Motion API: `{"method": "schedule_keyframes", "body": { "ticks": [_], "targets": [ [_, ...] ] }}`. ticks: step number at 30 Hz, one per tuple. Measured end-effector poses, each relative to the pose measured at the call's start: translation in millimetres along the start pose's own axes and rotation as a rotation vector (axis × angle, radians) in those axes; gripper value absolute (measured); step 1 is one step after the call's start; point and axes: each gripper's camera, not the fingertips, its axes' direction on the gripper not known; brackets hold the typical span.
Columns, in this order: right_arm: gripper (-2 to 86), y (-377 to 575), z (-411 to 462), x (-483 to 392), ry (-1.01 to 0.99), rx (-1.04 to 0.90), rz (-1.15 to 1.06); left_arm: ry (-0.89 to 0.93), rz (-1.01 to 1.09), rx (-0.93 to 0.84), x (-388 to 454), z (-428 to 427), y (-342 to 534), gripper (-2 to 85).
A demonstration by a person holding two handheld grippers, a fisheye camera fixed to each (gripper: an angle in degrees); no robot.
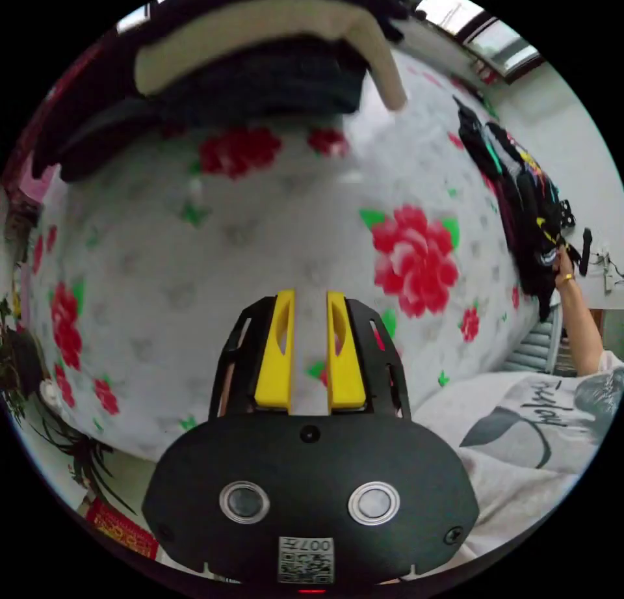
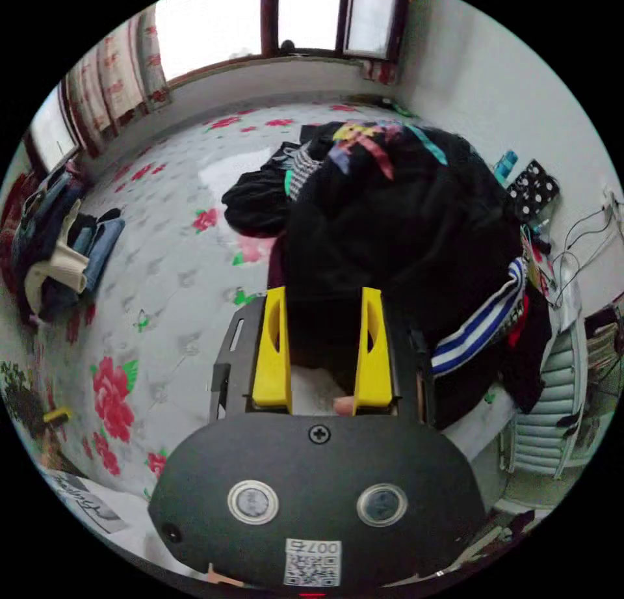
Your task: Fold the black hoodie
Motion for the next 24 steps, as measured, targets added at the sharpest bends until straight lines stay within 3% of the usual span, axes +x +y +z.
{"method": "schedule_keyframes", "body": {
  "ticks": [3, 6, 9, 13, 16, 21, 24],
  "targets": [
    [9.6, -2.6, 35.6, 15.0, -0.099, -0.147, 0.043, 0.096, 0.036, -0.074, 27.6, 22.0, 24.7, 5.5],
    [7.4, -0.3, 39.3, 21.8, -0.043, -0.146, 0.111, 0.11, 0.126, -0.065, 44.6, 12.8, 35.3, 3.4],
    [6.0, 0.4, 16.1, 35.0, -0.22, -0.111, 0.122, 0.107, 0.162, -0.038, 43.2, -2.5, 47.1, 1.4],
    [5.2, 29.7, -47.6, 35.4, -0.52, 0.102, 0.0, 0.139, 0.132, 0.018, 24.2, -16.6, 74.0, -0.1],
    [4.6, 58.3, -84.2, 22.1, -0.603, 0.153, -0.085, 0.181, 0.113, 0.038, 13.2, -21.1, 93.8, -0.3],
    [3.9, 107.1, -116.0, -11.0, -0.886, 0.106, -0.277, 0.225, 0.127, 0.121, 7.3, -45.7, 126.6, 0.1],
    [3.9, 153.5, -118.3, -64.6, -1.12, -0.048, -0.486, 0.253, 0.122, 0.184, 0.4, -66.8, 146.9, 1.1]
  ]
}}
